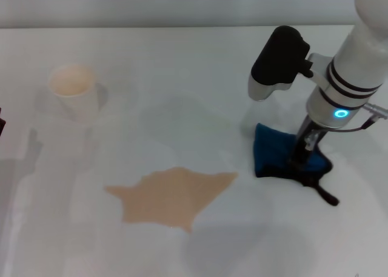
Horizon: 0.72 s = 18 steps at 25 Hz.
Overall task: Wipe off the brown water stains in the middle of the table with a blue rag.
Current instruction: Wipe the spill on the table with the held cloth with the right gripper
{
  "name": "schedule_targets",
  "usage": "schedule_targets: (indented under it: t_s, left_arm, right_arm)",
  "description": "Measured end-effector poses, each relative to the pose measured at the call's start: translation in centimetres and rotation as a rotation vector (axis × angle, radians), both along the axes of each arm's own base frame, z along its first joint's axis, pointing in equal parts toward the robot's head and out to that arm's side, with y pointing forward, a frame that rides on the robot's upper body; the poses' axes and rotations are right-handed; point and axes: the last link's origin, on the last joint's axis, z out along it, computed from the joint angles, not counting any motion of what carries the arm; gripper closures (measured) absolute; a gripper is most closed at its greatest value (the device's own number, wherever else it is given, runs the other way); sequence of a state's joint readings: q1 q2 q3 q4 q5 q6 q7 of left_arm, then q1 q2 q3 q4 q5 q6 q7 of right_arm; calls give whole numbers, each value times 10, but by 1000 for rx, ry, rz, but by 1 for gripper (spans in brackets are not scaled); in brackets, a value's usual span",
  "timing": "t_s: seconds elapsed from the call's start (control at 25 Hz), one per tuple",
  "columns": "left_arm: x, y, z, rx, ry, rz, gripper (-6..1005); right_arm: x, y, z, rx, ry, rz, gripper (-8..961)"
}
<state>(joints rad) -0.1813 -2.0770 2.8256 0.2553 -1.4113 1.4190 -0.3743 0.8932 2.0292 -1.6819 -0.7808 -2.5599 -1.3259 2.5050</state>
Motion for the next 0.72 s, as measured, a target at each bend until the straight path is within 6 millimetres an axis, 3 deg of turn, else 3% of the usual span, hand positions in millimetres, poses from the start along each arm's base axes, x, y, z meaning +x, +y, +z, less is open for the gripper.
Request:
schedule_targets:
  t_s: [0.4, 0.72]
  left_arm:
    - [1, 1, 0, 0, 1, -4, 119]
    - [2, 3, 0, 0, 1, -8, 119]
  right_arm:
    - [-33, -23, -38, -118, 127, 94, 819]
    - [-42, -36, -58, -150, 186, 144, 822]
